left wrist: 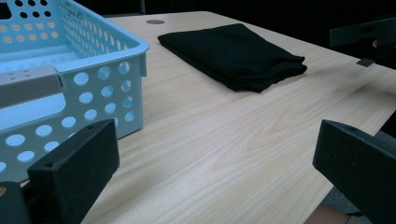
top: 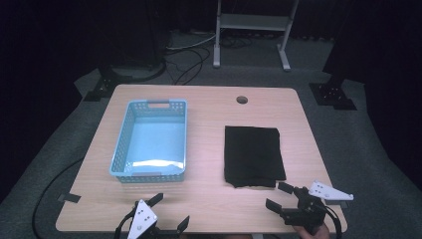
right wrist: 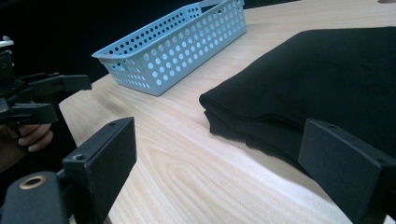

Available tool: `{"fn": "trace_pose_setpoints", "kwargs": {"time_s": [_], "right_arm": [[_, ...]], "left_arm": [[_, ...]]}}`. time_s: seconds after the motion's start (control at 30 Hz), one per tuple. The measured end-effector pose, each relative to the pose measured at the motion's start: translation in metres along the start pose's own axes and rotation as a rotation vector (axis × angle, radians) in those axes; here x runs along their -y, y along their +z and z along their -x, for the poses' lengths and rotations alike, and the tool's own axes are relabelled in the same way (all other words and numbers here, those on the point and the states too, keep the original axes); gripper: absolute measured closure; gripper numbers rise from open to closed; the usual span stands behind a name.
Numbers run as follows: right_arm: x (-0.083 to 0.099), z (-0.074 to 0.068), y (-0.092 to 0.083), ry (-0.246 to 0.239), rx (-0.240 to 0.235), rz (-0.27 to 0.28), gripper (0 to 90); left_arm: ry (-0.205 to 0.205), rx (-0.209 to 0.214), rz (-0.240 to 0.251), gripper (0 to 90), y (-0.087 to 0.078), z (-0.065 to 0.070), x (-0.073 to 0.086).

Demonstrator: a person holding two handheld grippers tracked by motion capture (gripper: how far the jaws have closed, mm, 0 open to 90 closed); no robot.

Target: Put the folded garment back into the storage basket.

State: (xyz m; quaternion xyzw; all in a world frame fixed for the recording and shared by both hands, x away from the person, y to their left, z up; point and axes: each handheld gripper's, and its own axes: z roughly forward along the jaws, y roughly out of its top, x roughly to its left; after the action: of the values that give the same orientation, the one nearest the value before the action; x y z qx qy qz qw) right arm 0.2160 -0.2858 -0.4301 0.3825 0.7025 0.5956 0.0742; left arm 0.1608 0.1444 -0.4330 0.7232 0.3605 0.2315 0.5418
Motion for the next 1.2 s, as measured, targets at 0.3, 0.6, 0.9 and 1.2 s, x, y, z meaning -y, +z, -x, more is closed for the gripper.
{"fn": "trace_pose_setpoints", "kwargs": {"time_s": [0.3,0.6,0.9,1.2], "right_arm": [[-0.022,0.007,0.012,-0.023,0.023,-0.069,10.9],[-0.04,0.02,0.027,-0.041,0.039,-0.138,10.9],[-0.058,0.031,0.043,-0.074,0.078,-0.213,10.9],[-0.071,0.037,0.059,-0.077,0.092,-0.255,10.9]], "left_arm": [[0.003,0.005,0.007,0.0,-0.001,0.001,-0.001],[-0.001,0.003,0.01,0.0,-0.002,0.0,-0.001],[-0.001,0.002,0.016,0.0,-0.003,0.0,-0.002],[-0.005,0.002,0.019,0.0,-0.004,-0.001,-0.002]]}}
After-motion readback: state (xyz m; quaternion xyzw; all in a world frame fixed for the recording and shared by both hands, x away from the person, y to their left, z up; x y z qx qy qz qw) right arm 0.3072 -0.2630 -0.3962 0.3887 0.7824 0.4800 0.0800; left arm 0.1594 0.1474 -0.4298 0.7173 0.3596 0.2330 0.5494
